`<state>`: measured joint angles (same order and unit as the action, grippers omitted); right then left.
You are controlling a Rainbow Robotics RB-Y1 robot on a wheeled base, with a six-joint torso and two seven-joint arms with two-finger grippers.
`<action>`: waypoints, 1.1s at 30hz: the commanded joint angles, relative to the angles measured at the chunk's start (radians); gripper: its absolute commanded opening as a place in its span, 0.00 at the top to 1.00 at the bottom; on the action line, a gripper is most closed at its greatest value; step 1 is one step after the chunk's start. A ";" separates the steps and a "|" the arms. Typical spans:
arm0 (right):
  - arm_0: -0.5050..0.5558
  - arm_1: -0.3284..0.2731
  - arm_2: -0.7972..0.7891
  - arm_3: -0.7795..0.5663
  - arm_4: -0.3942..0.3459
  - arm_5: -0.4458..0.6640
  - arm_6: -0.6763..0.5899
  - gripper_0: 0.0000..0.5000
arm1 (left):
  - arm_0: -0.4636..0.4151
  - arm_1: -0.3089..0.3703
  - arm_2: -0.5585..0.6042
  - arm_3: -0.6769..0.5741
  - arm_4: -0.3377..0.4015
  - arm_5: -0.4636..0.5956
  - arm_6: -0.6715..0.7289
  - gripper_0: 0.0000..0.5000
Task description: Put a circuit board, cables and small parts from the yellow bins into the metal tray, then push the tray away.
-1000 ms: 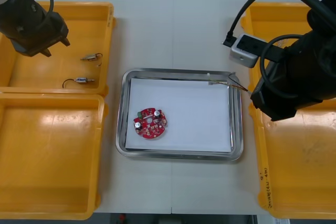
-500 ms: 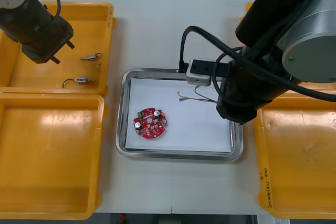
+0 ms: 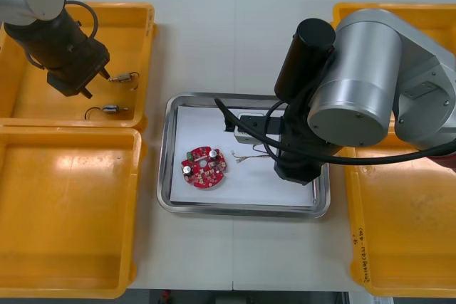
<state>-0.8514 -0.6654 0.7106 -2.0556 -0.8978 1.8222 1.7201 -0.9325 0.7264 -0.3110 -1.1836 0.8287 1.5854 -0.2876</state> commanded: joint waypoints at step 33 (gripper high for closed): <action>0.091 0.043 0.182 0.161 0.169 -0.241 0.029 1.00 | -0.051 -0.070 -0.128 0.139 0.038 -0.137 -0.002 0.00</action>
<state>-0.7825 -0.6469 0.8784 -1.8866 -0.7465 1.5904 1.7722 -0.9329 0.6751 -0.4307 -1.0480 0.8607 1.4613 -0.2876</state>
